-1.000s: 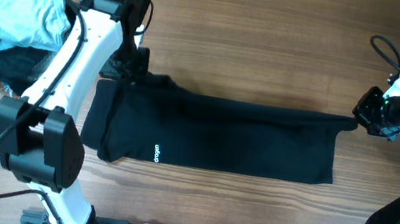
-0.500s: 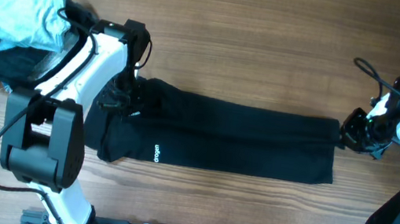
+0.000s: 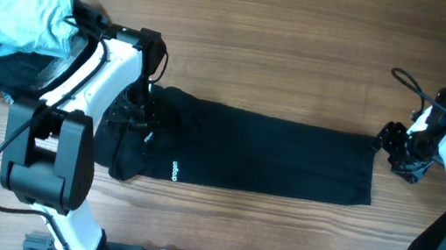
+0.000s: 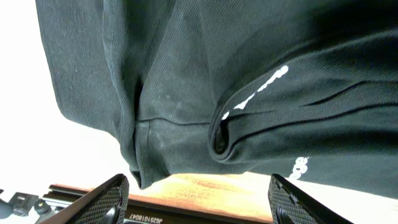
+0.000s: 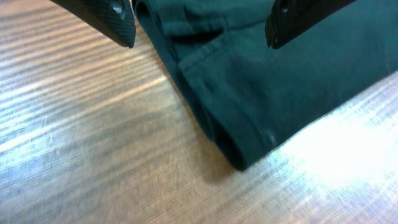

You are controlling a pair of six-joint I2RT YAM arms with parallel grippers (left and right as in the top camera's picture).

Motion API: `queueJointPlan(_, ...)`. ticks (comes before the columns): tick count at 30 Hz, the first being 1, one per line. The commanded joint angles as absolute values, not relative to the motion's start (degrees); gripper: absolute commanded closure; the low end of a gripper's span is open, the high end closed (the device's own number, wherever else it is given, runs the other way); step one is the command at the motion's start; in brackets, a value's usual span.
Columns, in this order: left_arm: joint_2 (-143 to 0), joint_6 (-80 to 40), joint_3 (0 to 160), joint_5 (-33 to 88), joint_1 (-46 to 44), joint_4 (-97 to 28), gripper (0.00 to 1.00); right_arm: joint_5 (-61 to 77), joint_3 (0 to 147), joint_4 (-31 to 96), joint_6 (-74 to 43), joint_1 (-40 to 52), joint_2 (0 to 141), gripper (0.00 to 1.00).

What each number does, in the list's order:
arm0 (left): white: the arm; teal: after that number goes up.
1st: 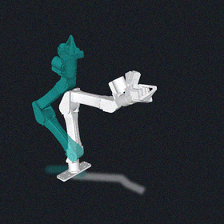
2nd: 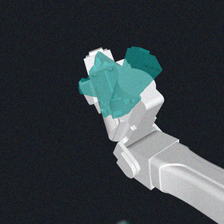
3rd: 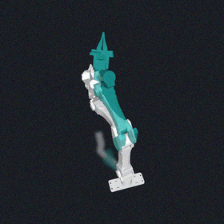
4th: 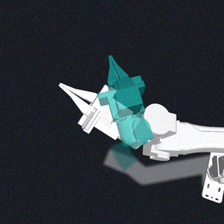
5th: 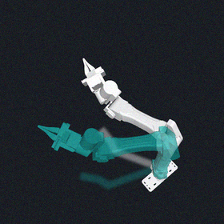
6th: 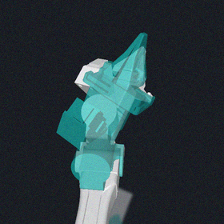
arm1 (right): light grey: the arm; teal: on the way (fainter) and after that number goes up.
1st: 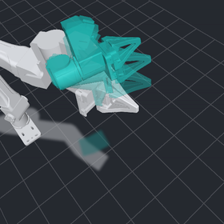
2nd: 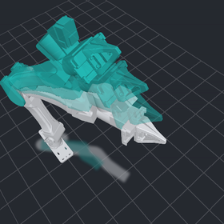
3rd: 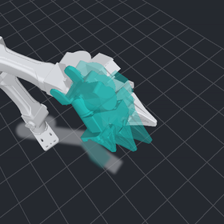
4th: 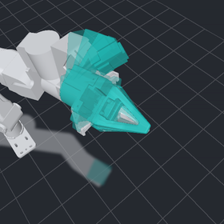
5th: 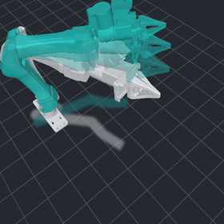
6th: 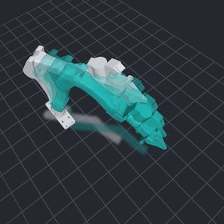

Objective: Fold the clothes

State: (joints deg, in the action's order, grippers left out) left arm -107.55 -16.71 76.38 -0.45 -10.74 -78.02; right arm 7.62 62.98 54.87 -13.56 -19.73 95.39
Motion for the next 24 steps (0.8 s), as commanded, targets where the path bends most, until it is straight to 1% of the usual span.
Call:
queueJointPlan(1, -106.56, -16.93, 77.58, 0.4, -10.31, -79.57, 0.27, 7.92, 62.5, 53.28, -13.43, -20.01, 95.37, 0.28)
queueJointPlan(4, -106.37, -16.99, 78.5, 2.15, -10.33, -75.79, 0.28, 8.75, 62.5, 52.16, -13.04, -20.01, 95.37, 0.28)
queueJointPlan(5, -106.39, -16.99, 78.41, 3.25, -10.37, -73.14, 0.32, 8.78, 62.5, 51.37, -11.92, -20.01, 95.37, 0.28)
queueJointPlan(6, -106.41, -16.99, 77.93, 4.27, -10.39, -69.32, 0.47, 8.86, 62.5, 50.26, -10.85, -20.01, 95.37, 0.28)
queueJointPlan(8, -106.52, -16.97, 76.58, 5.87, -10.7, -62.41, 0.95, 10.61, 62.5, 47.37, -7.05, -20.01, 95.37, 0.28)
queueJointPlan(9, -106.74, -16.95, 75.07, 7.05, -11.05, -58.7, 0.96, 11.92, 62.5, 46.83, -7.01, -20.01, 95.37, 0.28)
queueJointPlan(12, -107.53, -16.97, 69.43, 6.98, -11.4, -54.06, 0.96, 12.47, 62.5, 47.99, -6.79, -20.14, 95.39, 0.27)
queueJointPlan(14, -108.03, -17.56, 65.41, 4.19, -10.79, -51.96, 0.96, 12.47, 62.5, 49.45, -6.81, -21.1, 95.42, 0.26)
queueJointPlan(16, -108.14, -21.47, 62.96, 0.47, -9.76, -50.76, 0.96, 12.47, 62.48, 50.5, -6.81, -22.02, 95.42, 0.22)
queueJointPlan(18, -108.14, -26.65, 60.47, -3.14, -6.26, -49.56, 0.96, 12.49, 62.41, 51.96, -5.96, -23.49, 95.42, 0.16)
queueJointPlan(19, -108.14, -27.51, 60.2, -3.11, -1.74, -48.95, 0.96, 13.34, 61.43, 52.82, -4.12, -24.12, 95.46, 0.07)
queueJointPlan(22, -108.14, -27.53, 60.2, -3.07, 1.93, -48.05, 0.96, 15.62, 59.33, 52.12, -1.58, -23.97, 95.48, 0.05)
queueJointPlan(24, -108.14, -27.46, 60.2, -2.44, 4.14, -47.48, 0.96, 18.24, 57.54, 51.22, -0.82, -23.94, 95.7, 0.05)
